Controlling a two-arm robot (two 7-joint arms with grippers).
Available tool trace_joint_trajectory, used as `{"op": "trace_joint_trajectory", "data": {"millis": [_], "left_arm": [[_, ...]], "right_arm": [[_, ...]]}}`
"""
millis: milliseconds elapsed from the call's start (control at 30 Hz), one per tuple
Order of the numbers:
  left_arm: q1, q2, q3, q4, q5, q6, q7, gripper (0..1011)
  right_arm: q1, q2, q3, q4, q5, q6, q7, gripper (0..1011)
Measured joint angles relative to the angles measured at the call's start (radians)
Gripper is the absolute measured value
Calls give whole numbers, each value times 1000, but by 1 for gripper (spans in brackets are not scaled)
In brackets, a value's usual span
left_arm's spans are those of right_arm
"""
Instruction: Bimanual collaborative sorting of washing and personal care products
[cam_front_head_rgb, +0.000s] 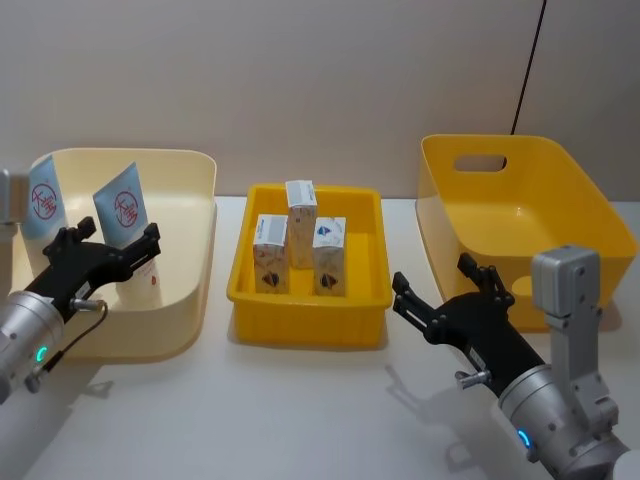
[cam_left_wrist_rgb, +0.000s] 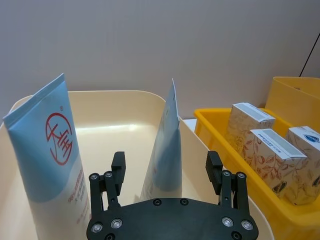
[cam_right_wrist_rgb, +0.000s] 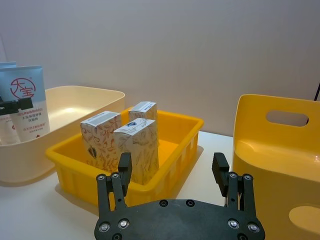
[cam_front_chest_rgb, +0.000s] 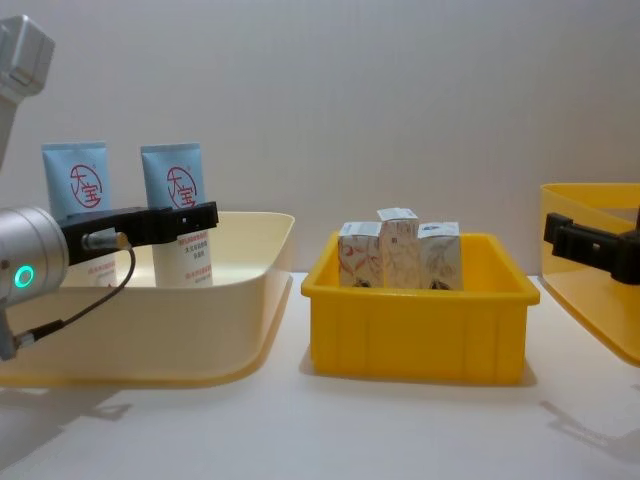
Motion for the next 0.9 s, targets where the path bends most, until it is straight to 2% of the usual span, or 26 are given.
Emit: {"op": "trace_joint_trajectory", "data": {"millis": [300, 667, 833, 900], "left_arm": [[-59, -23, 13, 85, 18, -15, -26, 1003], [-97, -37, 25, 140, 38, -22, -41, 1003], [-105, -40, 27, 151, 43, -23, -44, 913], [-109, -42, 28, 156, 45, -24, -45, 848]], "right_arm": [[0, 0, 0, 0, 0, 0, 0, 1001], [0, 0, 0, 0, 0, 0, 0, 1001], [0, 0, 0, 0, 0, 0, 0, 1001], [0, 0, 0, 0, 0, 0, 0, 1001]]}}
